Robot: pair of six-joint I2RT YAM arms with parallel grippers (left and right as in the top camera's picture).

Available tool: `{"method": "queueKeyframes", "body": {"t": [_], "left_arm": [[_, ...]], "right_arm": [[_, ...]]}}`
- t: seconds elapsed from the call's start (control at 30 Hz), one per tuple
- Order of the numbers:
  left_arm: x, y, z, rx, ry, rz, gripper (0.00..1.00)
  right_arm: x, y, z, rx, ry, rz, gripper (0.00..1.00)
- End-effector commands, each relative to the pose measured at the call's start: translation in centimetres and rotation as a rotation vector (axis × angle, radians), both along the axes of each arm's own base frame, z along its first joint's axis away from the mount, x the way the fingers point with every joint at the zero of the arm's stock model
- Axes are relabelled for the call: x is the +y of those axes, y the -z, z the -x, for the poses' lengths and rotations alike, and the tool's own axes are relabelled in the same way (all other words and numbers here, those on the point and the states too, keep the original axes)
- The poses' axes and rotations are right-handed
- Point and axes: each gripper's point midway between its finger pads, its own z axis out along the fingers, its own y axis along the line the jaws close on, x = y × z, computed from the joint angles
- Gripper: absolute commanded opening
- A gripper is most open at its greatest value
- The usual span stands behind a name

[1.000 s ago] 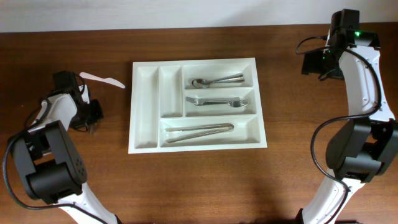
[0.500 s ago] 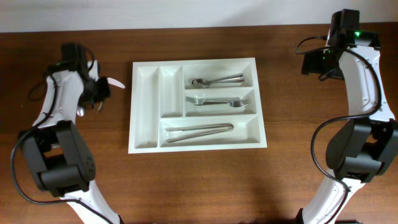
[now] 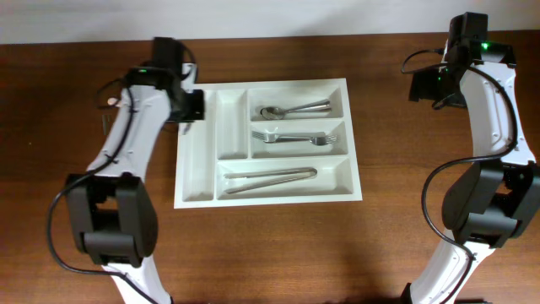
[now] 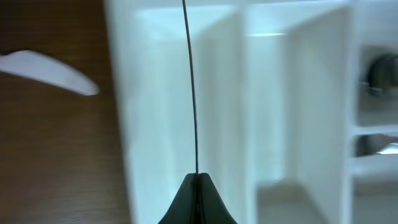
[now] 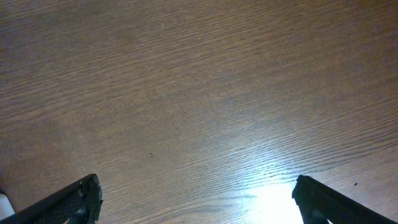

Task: Pack container
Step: 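Carry the small spoon into the tray's left compartment and release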

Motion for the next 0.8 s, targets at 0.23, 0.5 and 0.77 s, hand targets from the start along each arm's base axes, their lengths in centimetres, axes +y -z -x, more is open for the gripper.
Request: {"method": "queueKeyframes", "body": {"t": [0.23, 0.5, 0.77], "left_arm": [[-3.9, -2.1, -0.1, -0.063, -0.15, 0.022, 0.02], [-0.8, -1.6, 1.0, -0.033, -0.295, -0.082, 0.02], [1.8, -0.9, 1.5, 0.002, -0.282, -0.14, 0.03]], "right_arm": [[0.3, -1.2, -0.2, -0.027, -0.012, 0.005, 0.99], [0.3, -1.2, -0.2, -0.027, -0.012, 0.005, 0.99], [0.3, -1.2, -0.2, -0.027, -0.012, 0.005, 0.99]]}}
